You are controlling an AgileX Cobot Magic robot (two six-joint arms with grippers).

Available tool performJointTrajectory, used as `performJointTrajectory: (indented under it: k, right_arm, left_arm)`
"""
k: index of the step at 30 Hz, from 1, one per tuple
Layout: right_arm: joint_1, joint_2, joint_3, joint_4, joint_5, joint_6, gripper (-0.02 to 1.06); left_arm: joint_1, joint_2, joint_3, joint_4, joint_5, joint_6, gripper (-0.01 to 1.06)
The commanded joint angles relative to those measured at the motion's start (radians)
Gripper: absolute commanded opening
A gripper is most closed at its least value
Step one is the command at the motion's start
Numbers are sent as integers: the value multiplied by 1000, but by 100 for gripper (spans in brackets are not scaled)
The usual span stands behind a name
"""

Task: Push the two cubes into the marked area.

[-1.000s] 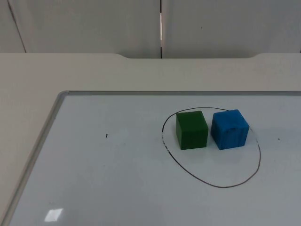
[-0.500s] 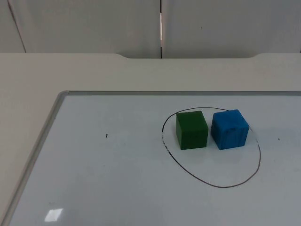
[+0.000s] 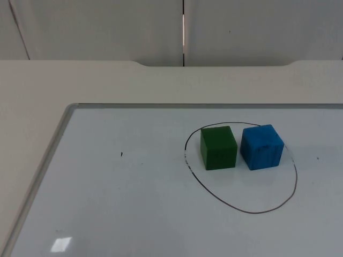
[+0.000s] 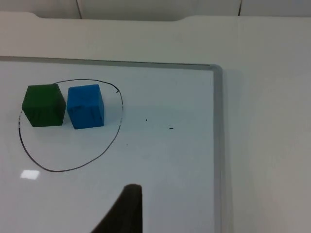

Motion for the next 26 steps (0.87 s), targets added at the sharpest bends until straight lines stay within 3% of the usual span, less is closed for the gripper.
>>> performJointTrajectory:
  k: [1, 6, 26]
  right_arm:
    - [-7, -3, 2, 2, -5, -8, 105]
    - [-7, -3, 2, 2, -5, -8, 105]
    - [-7, -3, 2, 2, -5, -8, 105]
  left_arm:
    - [1, -3, 4, 2, -11, -1, 105]
    - [9, -3, 4, 2, -11, -1, 105]
    - [299, -3, 4, 4, -11, -1, 105]
